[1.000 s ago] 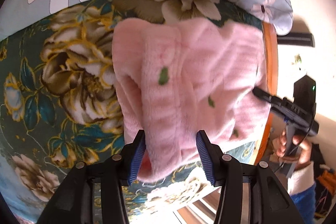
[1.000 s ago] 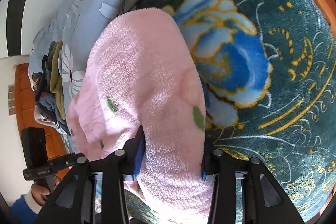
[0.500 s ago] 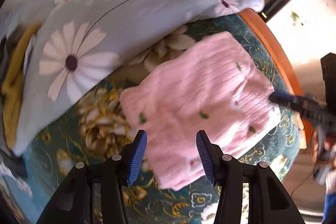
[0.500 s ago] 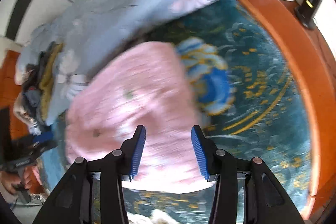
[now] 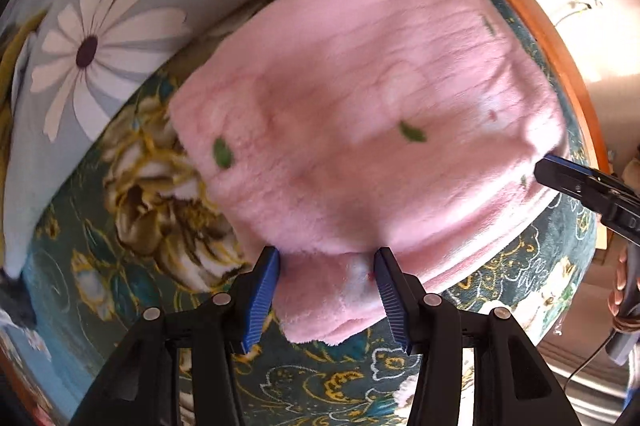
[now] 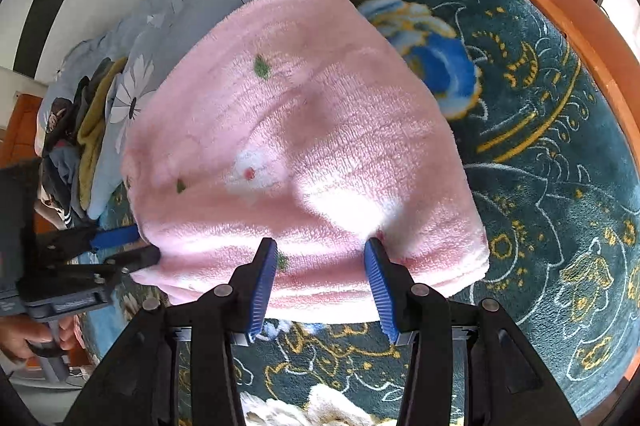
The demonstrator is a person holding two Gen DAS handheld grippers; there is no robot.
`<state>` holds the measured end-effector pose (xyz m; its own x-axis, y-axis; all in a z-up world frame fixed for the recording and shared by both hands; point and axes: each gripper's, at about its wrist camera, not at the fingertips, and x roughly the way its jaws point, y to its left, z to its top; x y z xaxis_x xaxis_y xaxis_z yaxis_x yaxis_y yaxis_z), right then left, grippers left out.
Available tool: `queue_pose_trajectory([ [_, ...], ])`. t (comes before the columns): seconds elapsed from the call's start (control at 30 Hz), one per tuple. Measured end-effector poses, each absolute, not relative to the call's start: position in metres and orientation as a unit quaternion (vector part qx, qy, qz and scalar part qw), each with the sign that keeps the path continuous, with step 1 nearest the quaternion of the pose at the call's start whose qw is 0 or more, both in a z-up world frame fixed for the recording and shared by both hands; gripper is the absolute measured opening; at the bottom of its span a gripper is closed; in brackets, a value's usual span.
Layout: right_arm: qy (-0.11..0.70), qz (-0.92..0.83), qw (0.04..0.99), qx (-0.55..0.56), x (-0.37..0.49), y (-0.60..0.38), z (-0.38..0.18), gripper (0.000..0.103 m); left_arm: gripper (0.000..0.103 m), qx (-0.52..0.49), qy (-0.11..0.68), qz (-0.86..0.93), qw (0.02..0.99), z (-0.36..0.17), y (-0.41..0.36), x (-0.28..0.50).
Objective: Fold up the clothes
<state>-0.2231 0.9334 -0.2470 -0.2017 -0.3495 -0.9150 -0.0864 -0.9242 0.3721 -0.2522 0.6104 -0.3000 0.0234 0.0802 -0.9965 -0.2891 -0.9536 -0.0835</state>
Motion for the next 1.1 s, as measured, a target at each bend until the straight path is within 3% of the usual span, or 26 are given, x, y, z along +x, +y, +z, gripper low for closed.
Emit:
queue_pose_trajectory([
  [0.23,-0.187,-0.759,0.059,0.621,-0.207,0.932,-0.246,0.047,0.061,-0.687,0.069,0.712,0.124,-0.297,0.596,-0.237],
  [0.53,-0.195,-0.746,0.005,0.636,-0.145,0.926,-0.267,0.048,0.081,-0.688,0.056,0.716,0.103,-0.308,0.577,-0.194],
  [0.73,-0.2,-0.745,-0.023,0.636,-0.118,0.92,-0.283,0.066,0.089,-0.674,0.099,0.727,0.087,-0.318,0.574,-0.171],
  [0.87,-0.175,-0.758,-0.037,0.628,-0.11,0.915,-0.29,0.069,0.103,-0.626,0.138,0.761,0.097,-0.323,0.583,-0.154],
  [1.1,-0.12,-0.809,-0.069,0.571,-0.099,0.902,-0.295,0.079,0.103,-0.52,0.189,0.824,0.121,-0.329,0.596,-0.142],
])
